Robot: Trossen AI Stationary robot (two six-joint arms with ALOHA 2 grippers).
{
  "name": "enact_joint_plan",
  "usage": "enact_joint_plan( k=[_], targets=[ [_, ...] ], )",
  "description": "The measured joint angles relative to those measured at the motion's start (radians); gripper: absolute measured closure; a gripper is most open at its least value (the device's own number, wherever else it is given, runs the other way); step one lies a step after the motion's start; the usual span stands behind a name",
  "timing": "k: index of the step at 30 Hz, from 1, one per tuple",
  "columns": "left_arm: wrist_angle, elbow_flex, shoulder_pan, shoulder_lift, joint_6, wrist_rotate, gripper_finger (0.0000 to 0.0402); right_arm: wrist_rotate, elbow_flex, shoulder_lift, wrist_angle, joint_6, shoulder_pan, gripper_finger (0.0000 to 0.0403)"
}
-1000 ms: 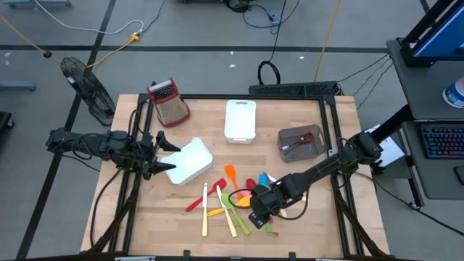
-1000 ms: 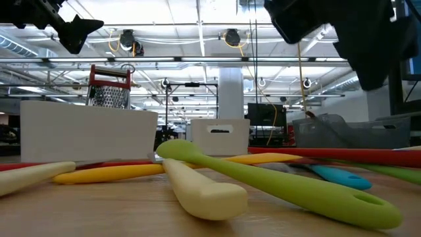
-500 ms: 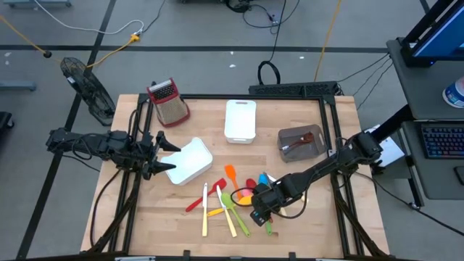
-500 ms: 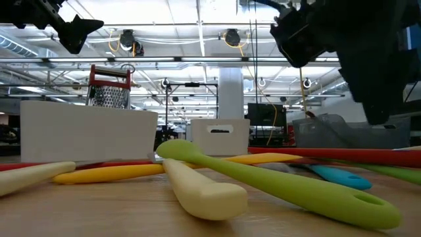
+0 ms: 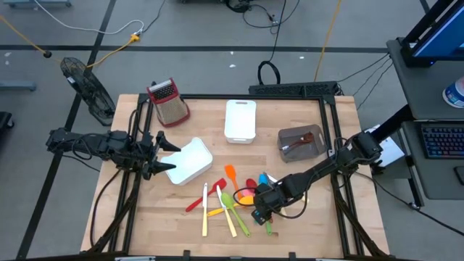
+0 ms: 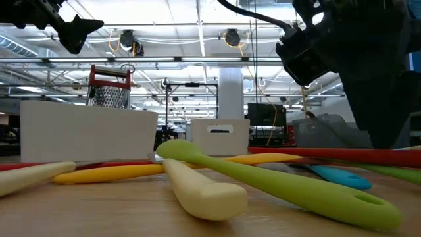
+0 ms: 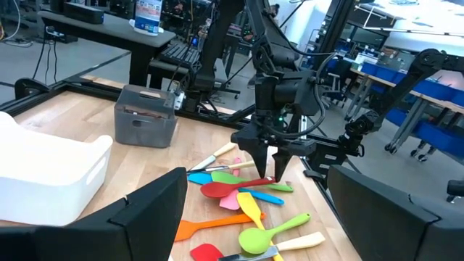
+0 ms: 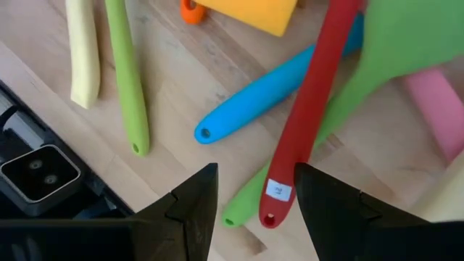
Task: Pick & Place Kitchen Items
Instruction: Put the red serving spoon into the black bin
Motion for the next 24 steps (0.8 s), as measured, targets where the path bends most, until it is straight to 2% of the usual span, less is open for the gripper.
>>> enact_joint_plan(
  k=[24],
  targets=[
    [0.0,0.0,0.0,0.0,0.002,-0.002,0.0062,0.011,-0.067,0.0,0.041,0.029,-0.022,0.0225]
  ],
)
